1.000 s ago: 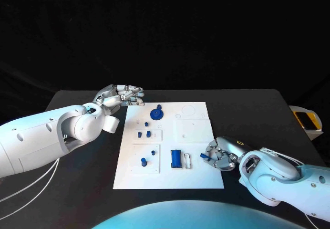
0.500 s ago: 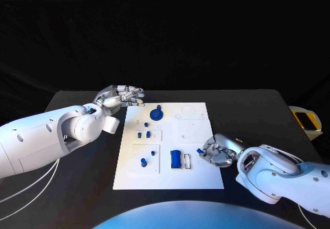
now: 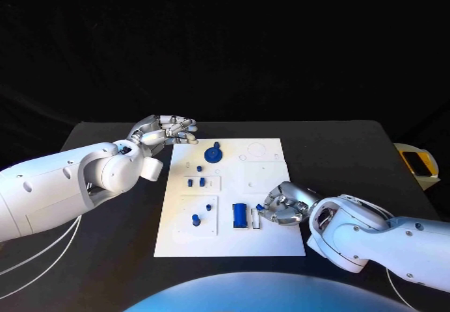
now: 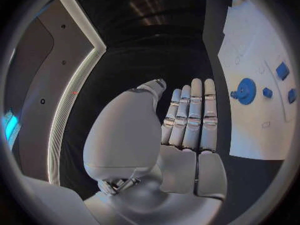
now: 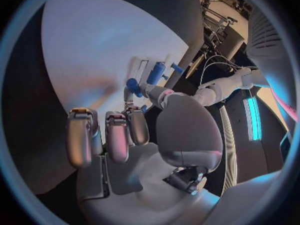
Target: Assemble the parts on the task board
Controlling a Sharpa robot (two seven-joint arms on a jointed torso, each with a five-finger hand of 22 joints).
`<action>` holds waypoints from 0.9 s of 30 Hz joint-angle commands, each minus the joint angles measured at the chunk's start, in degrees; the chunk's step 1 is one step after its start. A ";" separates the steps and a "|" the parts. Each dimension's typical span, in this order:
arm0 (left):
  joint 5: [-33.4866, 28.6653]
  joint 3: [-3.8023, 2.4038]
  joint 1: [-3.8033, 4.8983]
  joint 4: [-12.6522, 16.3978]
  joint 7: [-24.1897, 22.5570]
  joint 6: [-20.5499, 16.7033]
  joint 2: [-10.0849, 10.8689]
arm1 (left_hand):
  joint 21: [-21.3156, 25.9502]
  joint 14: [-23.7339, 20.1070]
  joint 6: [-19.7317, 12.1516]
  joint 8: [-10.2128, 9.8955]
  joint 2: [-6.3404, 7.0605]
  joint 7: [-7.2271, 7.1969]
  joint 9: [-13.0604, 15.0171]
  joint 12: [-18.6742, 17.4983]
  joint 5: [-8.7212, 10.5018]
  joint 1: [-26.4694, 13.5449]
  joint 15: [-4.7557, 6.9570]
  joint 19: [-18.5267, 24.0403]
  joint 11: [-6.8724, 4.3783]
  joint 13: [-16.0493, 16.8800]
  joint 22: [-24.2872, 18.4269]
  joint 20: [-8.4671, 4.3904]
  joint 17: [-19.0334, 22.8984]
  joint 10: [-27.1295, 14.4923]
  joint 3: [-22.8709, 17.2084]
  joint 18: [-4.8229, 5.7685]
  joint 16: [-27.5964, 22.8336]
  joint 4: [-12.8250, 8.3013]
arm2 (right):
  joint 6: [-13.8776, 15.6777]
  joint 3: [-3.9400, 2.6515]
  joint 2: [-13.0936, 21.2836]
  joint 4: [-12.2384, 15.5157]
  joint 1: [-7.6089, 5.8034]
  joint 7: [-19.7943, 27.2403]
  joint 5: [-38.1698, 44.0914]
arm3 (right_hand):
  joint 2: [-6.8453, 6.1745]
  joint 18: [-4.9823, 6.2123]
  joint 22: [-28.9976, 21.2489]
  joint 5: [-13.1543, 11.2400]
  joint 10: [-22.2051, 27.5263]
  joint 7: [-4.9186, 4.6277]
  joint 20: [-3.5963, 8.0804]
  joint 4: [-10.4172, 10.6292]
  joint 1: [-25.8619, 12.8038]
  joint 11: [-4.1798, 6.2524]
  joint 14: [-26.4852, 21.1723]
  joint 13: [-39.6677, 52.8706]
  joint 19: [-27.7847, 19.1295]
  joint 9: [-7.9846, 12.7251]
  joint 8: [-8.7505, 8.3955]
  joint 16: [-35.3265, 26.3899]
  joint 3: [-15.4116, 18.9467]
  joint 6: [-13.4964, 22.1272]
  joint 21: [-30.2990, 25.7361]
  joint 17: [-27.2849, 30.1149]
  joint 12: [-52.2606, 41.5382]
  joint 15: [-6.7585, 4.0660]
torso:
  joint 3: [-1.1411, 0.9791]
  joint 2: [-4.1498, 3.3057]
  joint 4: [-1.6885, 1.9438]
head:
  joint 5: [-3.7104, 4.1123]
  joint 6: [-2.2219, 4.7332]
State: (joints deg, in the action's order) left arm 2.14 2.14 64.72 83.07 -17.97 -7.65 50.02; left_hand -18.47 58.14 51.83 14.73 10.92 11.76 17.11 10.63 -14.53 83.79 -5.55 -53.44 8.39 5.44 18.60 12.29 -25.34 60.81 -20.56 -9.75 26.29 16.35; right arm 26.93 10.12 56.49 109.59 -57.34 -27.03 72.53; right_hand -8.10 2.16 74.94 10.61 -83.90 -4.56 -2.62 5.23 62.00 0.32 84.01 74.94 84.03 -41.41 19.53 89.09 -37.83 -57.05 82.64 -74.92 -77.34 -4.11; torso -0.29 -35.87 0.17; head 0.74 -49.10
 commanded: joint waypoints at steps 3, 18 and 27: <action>-0.29 -0.04 0.03 0.25 -0.20 0.75 -0.06 | 0.39 -0.51 -0.16 0.34 -0.35 -0.31 0.06 -0.10 0.10 0.09 -0.01 -0.25 0.01 0.01 -0.08 0.09 -0.09 -0.19 -0.14 -0.62 0.19 -0.32 | -3.57 0.03 -1.27 -0.98 0.41 -1.00 -2.30 | -0.31 -0.65 13.06 -0.18 -1.14 1.14 0.65 -0.22 -2.81 0.49 5.49 7.28 3.53 -0.67 1.55 -0.08 0.08 -1.57 -0.17 -12.61 -0.95 -0.19 | -0.08 0.01 -0.08 | -0.15 -0.22; -0.28 -0.04 0.03 0.30 -0.17 0.75 -0.01 | 0.41 -0.53 -0.18 0.33 -0.35 -0.25 0.06 -0.13 0.10 0.17 -0.04 -0.27 0.06 -0.01 -0.09 0.09 -0.11 -0.32 -0.14 -0.62 0.19 -0.33 | -4.99 0.03 -3.13 -1.92 0.79 -1.83 -2.32 | -0.54 -0.65 13.06 -0.11 -1.28 1.32 0.77 1.26 -4.47 0.62 5.51 7.61 3.55 -0.09 1.61 -0.04 2.13 -2.41 -0.19 -12.72 -1.30 -0.32 | -0.10 0.02 -0.10 | -0.14 -0.40; -0.28 -0.04 0.03 0.28 -0.13 0.71 0.04 | 0.44 -0.55 -0.20 0.33 -0.39 -0.21 0.05 -0.15 0.10 0.22 -0.06 -0.30 0.10 -0.02 -0.11 0.09 -0.13 -0.42 -0.14 -0.61 0.19 -0.31 | -4.83 0.03 -3.45 -2.09 0.84 -2.00 -2.13 | -0.30 -0.66 13.07 -1.18 -1.32 1.34 0.82 2.68 -5.56 0.65 5.51 7.75 3.57 0.35 1.59 -0.05 3.28 -2.68 -0.17 -12.69 -1.40 -0.36 | -0.07 0.04 -0.09 | -0.19 -0.43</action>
State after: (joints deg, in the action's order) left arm 2.14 2.14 64.73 83.20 -17.82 -7.65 50.11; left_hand -18.25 57.94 51.83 14.72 10.92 11.76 17.11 10.63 -14.53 83.79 -5.75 -53.44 8.39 5.44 18.56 12.29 -25.40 60.82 -20.56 -9.75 26.29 16.35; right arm 23.57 10.04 53.27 107.39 -56.72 -28.63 70.34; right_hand -8.49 2.16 74.92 9.63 -84.12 -3.11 -2.25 7.74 56.97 0.54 84.01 74.94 84.00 -41.21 21.28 89.09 -34.69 -59.57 82.64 -74.91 -78.46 -4.11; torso -0.37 -35.83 0.07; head 0.58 -49.48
